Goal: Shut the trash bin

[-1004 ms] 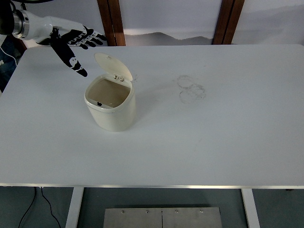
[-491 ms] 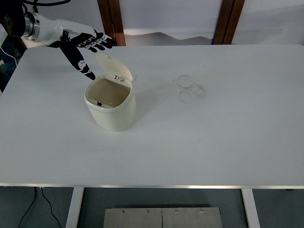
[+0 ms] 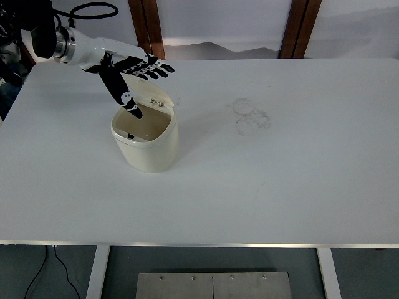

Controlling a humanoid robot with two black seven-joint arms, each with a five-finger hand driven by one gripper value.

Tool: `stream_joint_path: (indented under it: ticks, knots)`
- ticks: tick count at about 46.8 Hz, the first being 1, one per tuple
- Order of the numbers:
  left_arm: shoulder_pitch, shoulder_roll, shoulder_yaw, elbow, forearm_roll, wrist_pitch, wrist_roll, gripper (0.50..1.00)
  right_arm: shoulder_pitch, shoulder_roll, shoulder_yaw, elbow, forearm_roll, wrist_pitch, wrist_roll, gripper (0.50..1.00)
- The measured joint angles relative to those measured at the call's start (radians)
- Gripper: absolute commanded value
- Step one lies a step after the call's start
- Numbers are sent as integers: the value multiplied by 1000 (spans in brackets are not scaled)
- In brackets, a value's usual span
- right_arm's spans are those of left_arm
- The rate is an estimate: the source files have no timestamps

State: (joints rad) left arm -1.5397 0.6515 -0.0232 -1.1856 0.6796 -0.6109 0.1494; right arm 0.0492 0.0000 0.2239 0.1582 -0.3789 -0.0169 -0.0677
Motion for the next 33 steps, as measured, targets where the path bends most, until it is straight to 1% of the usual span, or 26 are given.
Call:
stream_joint_path:
  ticks: [6, 12, 18, 23, 28, 33]
  knots:
    - [2, 11, 0, -52, 0, 0, 26, 1000, 0, 0, 0, 0, 0, 0, 0, 995]
    - [2, 22, 0, -73, 0, 0, 31, 1000, 0, 0, 0, 0, 0, 0, 0, 995]
    - [9, 61, 5, -117, 0, 0, 32, 1000, 1, 0, 0, 0, 0, 0, 0, 995]
    - [36, 97, 9, -151, -4, 0, 32, 1000, 1, 0, -1, 1, 0, 0, 0, 995]
    - [52, 130, 9, -170, -13, 0, 32, 1000, 3, 0, -1, 1, 0, 0, -1, 995]
    - [56, 144, 9, -172, -16, 0, 32, 1000, 3, 0, -1, 1, 0, 0, -1, 995]
